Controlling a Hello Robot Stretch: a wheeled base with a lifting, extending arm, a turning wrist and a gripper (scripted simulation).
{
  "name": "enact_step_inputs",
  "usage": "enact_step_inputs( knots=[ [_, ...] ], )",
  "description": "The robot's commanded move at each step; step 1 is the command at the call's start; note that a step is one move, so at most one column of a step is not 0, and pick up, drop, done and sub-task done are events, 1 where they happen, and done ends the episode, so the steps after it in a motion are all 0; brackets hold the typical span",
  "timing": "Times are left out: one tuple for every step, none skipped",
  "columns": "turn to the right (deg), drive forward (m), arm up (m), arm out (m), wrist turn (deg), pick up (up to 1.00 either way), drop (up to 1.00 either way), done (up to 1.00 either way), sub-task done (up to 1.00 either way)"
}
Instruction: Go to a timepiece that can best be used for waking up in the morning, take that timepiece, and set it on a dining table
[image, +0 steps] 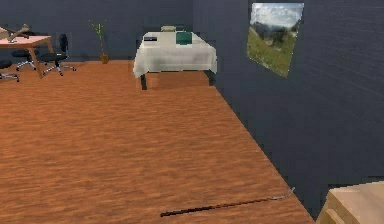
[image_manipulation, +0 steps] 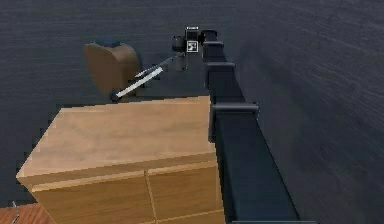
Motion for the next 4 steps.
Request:
enact_step_inputs(
  knots=[
    [0.0, 0.0, 0.0, 0.0, -45.0, 0.0, 0.0, 0.0, 0.0],
    [0.0, 0.0, 0.0, -0.46, 0.0, 0.0, 0.0, 0.0, 0.0],
    [-18.0, 0.0, 0.0, 0.0, 0.0, 0.0, 0.0, 0.0, 0.0],
    [0.0, 0.05, 0.0, 0.0, 0.0, 0.0, 0.0, 0.0, 0.0]
  ],
)
